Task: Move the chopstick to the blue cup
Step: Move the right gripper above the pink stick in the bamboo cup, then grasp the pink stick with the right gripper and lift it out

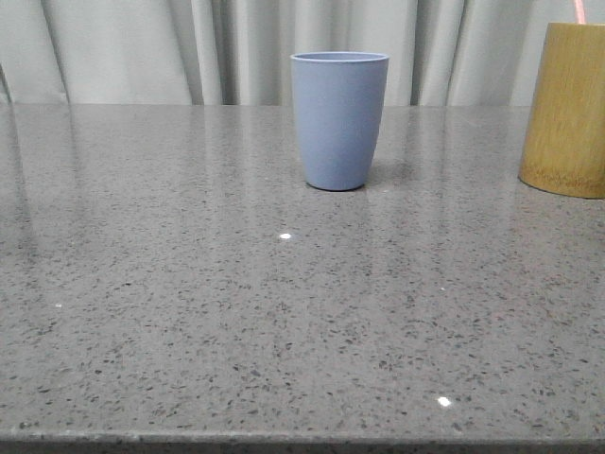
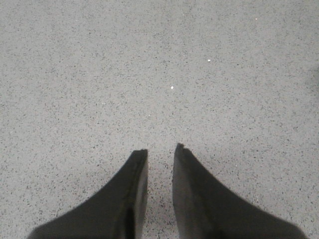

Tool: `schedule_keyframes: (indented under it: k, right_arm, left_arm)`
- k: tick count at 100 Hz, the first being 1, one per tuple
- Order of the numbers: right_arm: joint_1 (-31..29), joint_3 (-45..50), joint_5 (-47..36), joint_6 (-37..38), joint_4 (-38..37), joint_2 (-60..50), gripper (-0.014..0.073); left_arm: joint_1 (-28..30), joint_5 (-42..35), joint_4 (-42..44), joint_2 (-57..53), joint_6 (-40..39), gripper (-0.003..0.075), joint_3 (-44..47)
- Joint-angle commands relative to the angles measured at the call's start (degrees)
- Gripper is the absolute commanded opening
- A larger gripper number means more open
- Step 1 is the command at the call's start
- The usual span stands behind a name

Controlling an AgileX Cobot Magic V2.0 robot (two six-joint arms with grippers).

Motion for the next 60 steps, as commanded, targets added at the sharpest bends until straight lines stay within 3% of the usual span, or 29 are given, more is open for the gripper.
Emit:
schedule_keyframes:
  k: [1,12,60]
  right_arm:
    - [-0.2,-5.3,-3.33,-0.43,0.16,3.17,0.037]
    - [0.04,-10.63,-1.59,-0.43,0.23,8.86,0.0423]
    - [0.06,-30.07,3.39,-0.43,0.25,29.16,0.0423]
  left_arm:
    - [0.1,-3.86,-0.24,-1.61,-0.83,0.0127,-0.75]
    - [0.1,-3.73,-0.24,-1.97,-0.83,0.0127,-0.24]
    - [0.1,-3.64,-0.24,-1.97,-0.83,0.0127,-0.24]
